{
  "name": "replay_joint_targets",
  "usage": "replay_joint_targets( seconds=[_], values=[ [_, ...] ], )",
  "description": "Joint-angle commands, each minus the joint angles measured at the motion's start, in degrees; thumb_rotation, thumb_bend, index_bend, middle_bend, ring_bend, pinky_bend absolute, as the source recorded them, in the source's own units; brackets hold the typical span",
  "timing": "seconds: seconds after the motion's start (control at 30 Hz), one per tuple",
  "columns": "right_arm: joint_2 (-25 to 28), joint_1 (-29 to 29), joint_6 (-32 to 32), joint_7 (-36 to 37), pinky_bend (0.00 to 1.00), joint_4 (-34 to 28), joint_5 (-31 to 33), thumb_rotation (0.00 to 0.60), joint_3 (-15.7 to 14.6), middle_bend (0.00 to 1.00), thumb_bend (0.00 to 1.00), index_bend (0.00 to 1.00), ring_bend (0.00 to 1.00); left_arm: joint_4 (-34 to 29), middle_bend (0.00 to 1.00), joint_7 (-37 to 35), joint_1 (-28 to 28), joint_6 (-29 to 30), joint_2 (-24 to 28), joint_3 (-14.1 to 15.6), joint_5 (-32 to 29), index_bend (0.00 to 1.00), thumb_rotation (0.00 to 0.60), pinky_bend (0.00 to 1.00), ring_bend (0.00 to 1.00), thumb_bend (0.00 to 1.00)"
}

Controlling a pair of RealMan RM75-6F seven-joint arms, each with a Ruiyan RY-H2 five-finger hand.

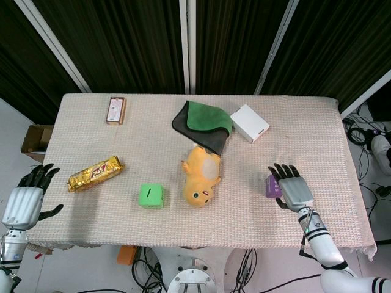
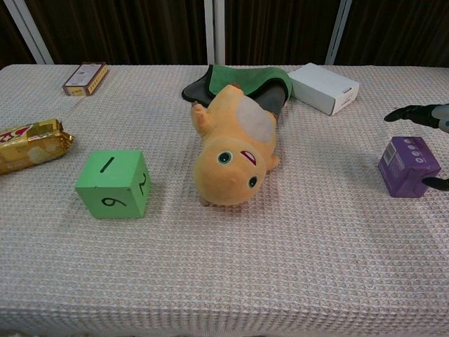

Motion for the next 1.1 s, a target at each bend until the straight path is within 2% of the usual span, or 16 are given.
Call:
replay_joint_targets(
  seconds=[0.03,0.33,0.7,0.9,1.1],
  values=[
    [0.26,-0.01,0.3,0.34,0.0,-0.16,-0.14,0.6,-0.16,0.0,0.21,0.0,0.0,0.02,0.1,0.09,0.0,0.11,-0.1,-0.03,0.07,0.15,0.6,0.23,0.08,0.13],
    [0.35,-0.05,1.27,0.33,0.0,-0.16,-0.18,0.6,-1.04,0.0,0.21,0.0,0.0,0.03,0.1,0.03,0.0,0.08,0.15,0.1,0.22,0.15,0.6,0.23,0.08,0.13],
    [-1.39,1.14,1.79,-2.11,0.0,0.67,3.08,0.6,-0.75,0.01,0.21,0.0,0.0,0.58,0.1,-0.78,-0.32,-1.33,0.23,0.38,-0.38,0.15,0.6,0.23,0.08,0.13],
    [-3.27,1.13,3.54,-1.65,0.0,1.94,2.4,0.6,-0.42,0.17,0.21,0.0,0.0,1.04,0.1,-1.05,-0.49,-1.87,0.01,0.44,-0.65,0.16,0.6,0.23,0.08,0.13],
    [-4.22,1.18,4.09,-1.33,0.0,3.07,1.66,0.6,-0.51,0.34,0.28,0.0,0.0,1.13,0.1,-0.98,-0.37,-1.66,0.07,0.5,-0.63,0.16,0.6,0.23,0.08,0.13]
  ],
)
